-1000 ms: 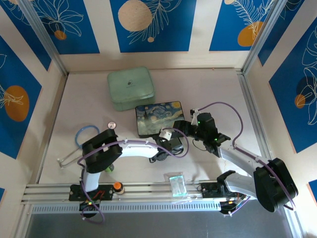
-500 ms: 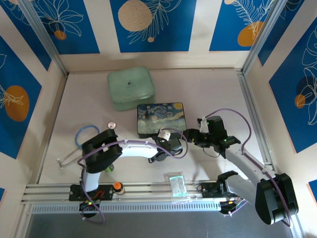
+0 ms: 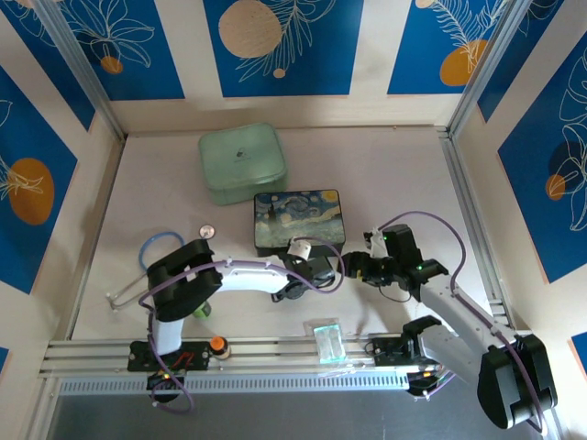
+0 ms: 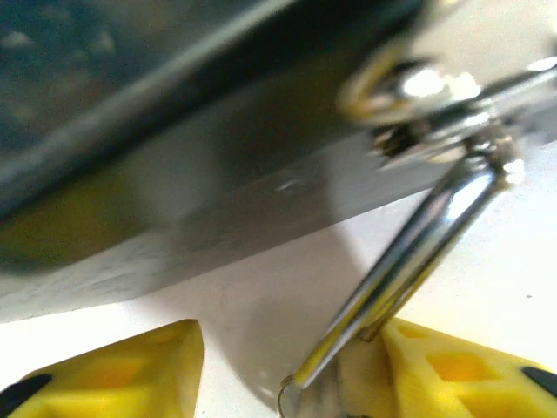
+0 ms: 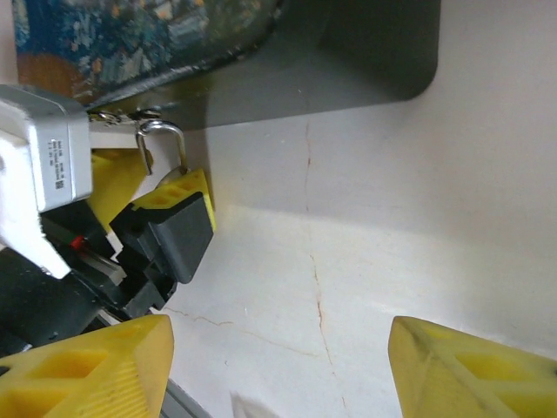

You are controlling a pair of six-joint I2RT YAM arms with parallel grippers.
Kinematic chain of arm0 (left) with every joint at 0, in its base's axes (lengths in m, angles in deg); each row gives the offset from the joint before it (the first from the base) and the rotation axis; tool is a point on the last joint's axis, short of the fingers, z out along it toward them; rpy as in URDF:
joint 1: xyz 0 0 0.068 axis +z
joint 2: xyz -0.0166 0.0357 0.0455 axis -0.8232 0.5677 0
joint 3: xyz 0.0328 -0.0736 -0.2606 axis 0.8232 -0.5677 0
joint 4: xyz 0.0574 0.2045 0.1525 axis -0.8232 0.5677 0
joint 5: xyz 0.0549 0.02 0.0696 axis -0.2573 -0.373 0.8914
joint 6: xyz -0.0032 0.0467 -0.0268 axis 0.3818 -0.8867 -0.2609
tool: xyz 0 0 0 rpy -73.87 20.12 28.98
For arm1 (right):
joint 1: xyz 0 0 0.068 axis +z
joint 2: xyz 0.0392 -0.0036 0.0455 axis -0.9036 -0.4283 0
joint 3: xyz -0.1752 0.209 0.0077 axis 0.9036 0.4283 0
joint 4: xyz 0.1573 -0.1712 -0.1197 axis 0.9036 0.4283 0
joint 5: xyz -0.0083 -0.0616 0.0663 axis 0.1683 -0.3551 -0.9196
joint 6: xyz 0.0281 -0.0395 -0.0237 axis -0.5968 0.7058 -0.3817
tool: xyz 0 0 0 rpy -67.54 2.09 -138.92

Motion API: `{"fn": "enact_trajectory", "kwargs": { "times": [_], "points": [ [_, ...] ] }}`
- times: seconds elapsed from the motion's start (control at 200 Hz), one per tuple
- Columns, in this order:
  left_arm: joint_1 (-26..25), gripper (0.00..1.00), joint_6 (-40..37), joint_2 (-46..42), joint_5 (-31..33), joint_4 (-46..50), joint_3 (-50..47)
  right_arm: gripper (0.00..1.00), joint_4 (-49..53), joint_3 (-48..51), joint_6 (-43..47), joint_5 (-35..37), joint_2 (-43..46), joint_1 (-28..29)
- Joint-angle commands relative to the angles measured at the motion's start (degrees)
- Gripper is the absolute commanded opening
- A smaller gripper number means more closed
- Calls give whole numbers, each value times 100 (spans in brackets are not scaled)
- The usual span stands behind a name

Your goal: Unlock the padlock with the key

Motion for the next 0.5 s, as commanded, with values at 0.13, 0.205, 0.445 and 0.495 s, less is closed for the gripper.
{"fn": "enact_trajectory", "kwargs": {
  "times": [0.13,0.205,0.445,0.495],
  "points": [
    [-109,57,-148,-8,-607,413,-267,69,-160,-44,-42,40,-305,254],
    [-118,58,-153,-79,-638,382,-292,69,-187,-60,-51,82,-345,314],
    [-101,84,-296,-993,-1168,-477,-866,91,-272,-58,-177,292,-346,492],
    [-92,89,-331,-1208,-1199,-538,-937,93,-306,-50,-224,353,-337,536]
  ]
}}
